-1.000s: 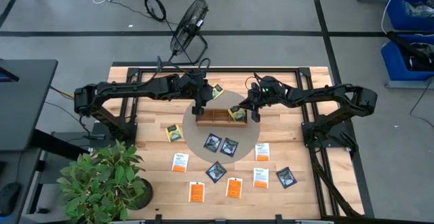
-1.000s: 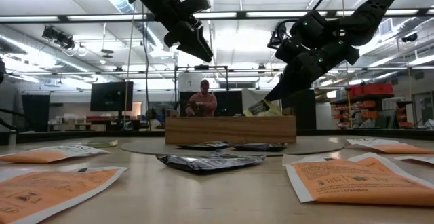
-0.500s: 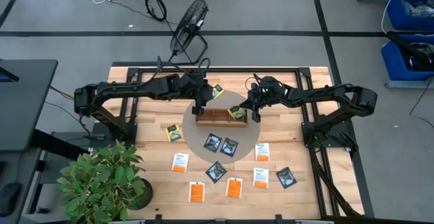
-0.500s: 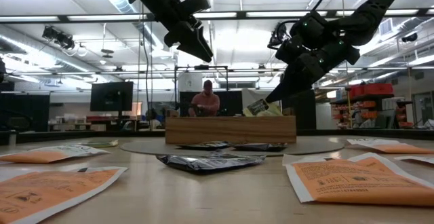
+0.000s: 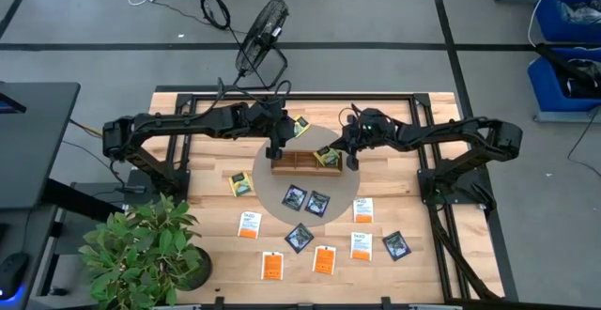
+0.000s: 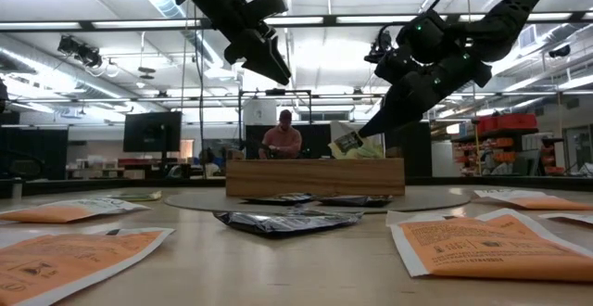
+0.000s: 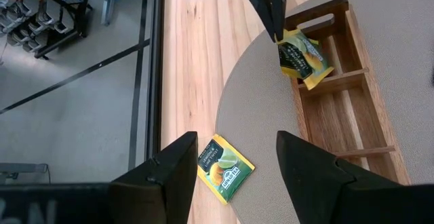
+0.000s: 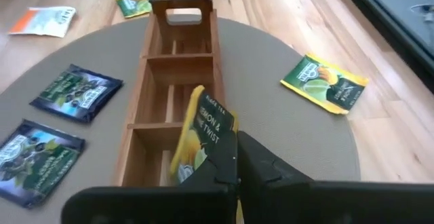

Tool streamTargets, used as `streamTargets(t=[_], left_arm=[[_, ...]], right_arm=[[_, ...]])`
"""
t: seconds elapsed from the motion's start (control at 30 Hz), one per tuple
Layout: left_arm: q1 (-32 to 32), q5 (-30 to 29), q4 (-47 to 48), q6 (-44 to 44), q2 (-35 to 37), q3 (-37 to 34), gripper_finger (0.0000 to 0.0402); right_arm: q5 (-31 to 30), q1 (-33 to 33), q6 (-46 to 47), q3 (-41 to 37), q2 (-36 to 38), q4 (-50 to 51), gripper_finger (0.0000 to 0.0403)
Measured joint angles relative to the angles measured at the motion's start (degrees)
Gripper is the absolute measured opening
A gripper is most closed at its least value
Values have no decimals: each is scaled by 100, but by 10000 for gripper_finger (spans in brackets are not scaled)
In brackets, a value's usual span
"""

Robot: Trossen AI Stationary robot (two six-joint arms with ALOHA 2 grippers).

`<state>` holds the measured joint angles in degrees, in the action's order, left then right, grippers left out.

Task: Pick & Place Tea
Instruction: Put the yellow tea bag into the right section of the wooden organizer

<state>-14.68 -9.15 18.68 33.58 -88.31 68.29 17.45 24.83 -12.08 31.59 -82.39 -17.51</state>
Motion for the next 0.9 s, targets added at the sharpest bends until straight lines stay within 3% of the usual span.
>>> streamTargets(t=[0.3,0.57,0.9], left_arm=[[0,-1,2,0,0,0,206],[2,0,2,0,0,0,206],[2,0,-89,51,0,0,206]], right_arm=[[-488,-198,46,-34,131,-201,0],[-748,-289,176,-88,1119,340,0],[-971,-508,1112,-1864,1692,-2607,0]])
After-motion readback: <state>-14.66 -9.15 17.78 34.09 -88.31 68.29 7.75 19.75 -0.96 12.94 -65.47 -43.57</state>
